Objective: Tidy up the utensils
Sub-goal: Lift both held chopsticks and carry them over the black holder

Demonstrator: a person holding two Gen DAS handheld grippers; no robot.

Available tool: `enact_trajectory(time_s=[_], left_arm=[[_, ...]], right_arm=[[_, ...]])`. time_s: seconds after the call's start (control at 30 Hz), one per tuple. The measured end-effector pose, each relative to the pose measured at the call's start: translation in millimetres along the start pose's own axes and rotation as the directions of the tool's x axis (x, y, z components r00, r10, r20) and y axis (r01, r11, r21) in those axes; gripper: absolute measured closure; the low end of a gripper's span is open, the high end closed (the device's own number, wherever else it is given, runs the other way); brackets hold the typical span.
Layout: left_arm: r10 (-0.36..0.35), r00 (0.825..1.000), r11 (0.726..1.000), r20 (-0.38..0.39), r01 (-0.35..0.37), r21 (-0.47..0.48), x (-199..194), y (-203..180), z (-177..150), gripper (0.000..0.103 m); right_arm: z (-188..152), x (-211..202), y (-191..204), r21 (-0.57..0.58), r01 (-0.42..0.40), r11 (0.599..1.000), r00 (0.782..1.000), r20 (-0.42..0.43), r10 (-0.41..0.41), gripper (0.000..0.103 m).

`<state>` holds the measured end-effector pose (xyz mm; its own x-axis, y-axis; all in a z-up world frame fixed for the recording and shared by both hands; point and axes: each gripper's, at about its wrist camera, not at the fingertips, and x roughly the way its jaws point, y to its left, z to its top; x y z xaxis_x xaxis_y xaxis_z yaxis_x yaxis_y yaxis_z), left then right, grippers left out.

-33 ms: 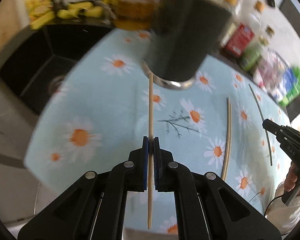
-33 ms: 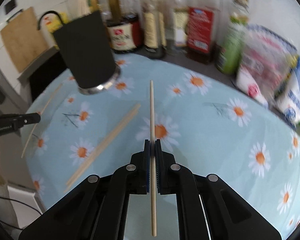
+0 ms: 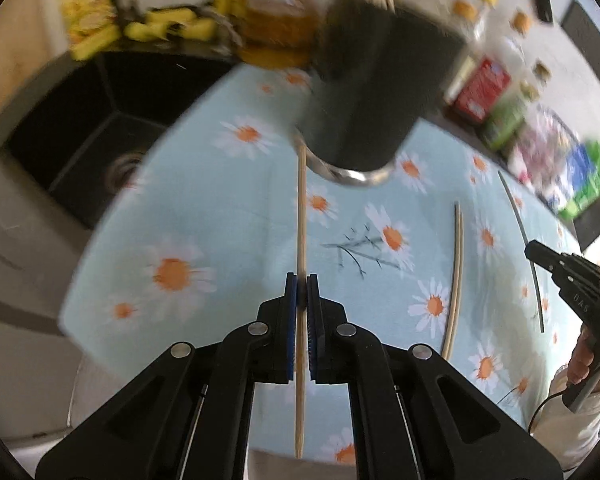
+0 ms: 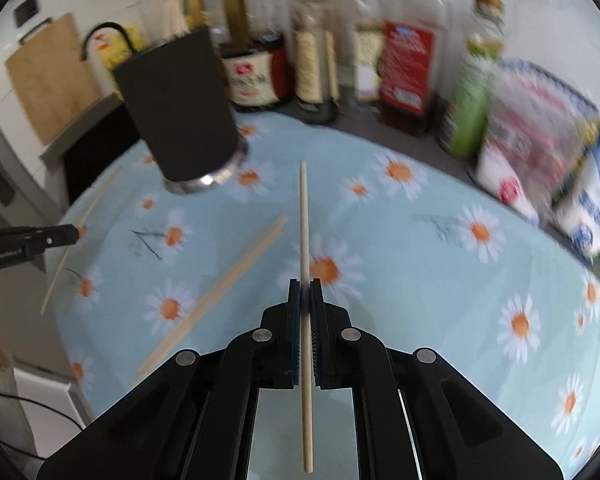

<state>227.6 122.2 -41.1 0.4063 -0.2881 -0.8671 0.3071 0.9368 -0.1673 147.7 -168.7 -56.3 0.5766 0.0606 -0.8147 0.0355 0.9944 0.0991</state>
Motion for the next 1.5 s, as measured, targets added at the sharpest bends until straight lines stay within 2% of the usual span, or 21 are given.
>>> enact_trajectory(time_s=[0.2,0.27,0.37,0.47,0.53,0.57,0.6,0.63,0.7,0.73,0.77,0.83,0.9,1.03,1.13,1.23,1.37,1.5], left_arm=[[0.091,0.990,0.995,0.108,-0.086,-0.049,-62,3,18,0.098],[0.129,0.980,0.991,0.153,-0.122,-0.051,-82,2,26,0.098],[0.133,0.967,0.991,0.217,-0.126,-0.044,-110,-6,42,0.098],[0.147,0.943,0.989,0.298,-0.146,-0.023,-135,-18,59,0.098],[0.138,0.916,0.988,0.376,-0.153,0.009,-150,-28,71,0.098],[0.149,0.897,0.984,0.416,-0.176,0.027,-154,-34,73,0.098],[0.150,0.870,0.979,0.470,-0.196,0.051,-159,-40,76,0.098],[0.118,0.854,0.980,0.506,-0.181,0.078,-161,-45,78,0.098],[0.025,0.826,0.986,0.563,-0.114,0.123,-164,-47,82,0.098],[-0.020,0.799,0.987,0.601,-0.080,0.139,-163,-48,84,0.098],[-0.044,0.781,0.988,0.624,-0.060,0.145,-163,-47,85,0.098],[-0.111,0.734,0.987,0.670,0.001,0.163,-160,-44,87,0.098],[-0.186,0.688,0.980,0.702,0.076,0.184,-154,-38,91,0.098],[-0.227,0.620,0.974,0.751,0.127,0.190,-142,-33,101,0.098],[-0.262,0.605,0.965,0.752,0.171,0.199,-125,-28,113,0.098],[-0.297,0.606,0.955,0.738,0.206,0.215,-102,-27,127,0.098],[-0.339,0.617,0.941,0.710,0.225,0.253,-69,-30,144,0.098],[-0.393,0.616,0.919,0.683,0.285,0.272,-41,-31,153,0.098]], right_arm=[[43,-24,12,-0.069,-0.068,0.995,0.995,0.074,0.073,0.098],[60,-35,16,-0.091,-0.082,0.992,0.990,0.111,0.092,0.098],[88,-50,22,-0.116,-0.104,0.988,0.978,0.166,0.122,0.098],[113,-64,27,-0.134,-0.141,0.981,0.961,0.219,0.168,0.098],[128,-72,30,-0.144,-0.174,0.974,0.942,0.264,0.207,0.098],[135,-76,29,-0.144,-0.204,0.968,0.927,0.291,0.238,0.098],[138,-79,28,-0.145,-0.233,0.962,0.912,0.310,0.268,0.098],[144,-83,25,-0.151,-0.312,0.938,0.872,0.347,0.346,0.098],[153,-89,20,-0.158,-0.421,0.893,0.792,0.416,0.447,0.098],[155,-90,19,-0.165,-0.449,0.878,0.763,0.440,0.473,0.098],[158,-92,18,-0.171,-0.476,0.863,0.731,0.468,0.496,0.098],[163,-92,19,-0.178,-0.513,0.840,0.684,0.507,0.525,0.098],[169,-90,20,-0.184,-0.534,0.826,0.650,0.535,0.539,0.098],[184,-79,25,-0.202,-0.545,0.814,0.622,0.554,0.554,0.098],[197,-69,33,-0.216,-0.544,0.811,0.612,0.559,0.559,0.098],[210,-48,37,-0.220,-0.548,0.807,0.605,0.562,0.564,0.098],[221,-17,40,-0.212,-0.541,0.814,0.616,0.559,0.555,0.098],[223,7,42,-0.208,-0.523,0.826,0.641,0.544,0.542,0.098]])
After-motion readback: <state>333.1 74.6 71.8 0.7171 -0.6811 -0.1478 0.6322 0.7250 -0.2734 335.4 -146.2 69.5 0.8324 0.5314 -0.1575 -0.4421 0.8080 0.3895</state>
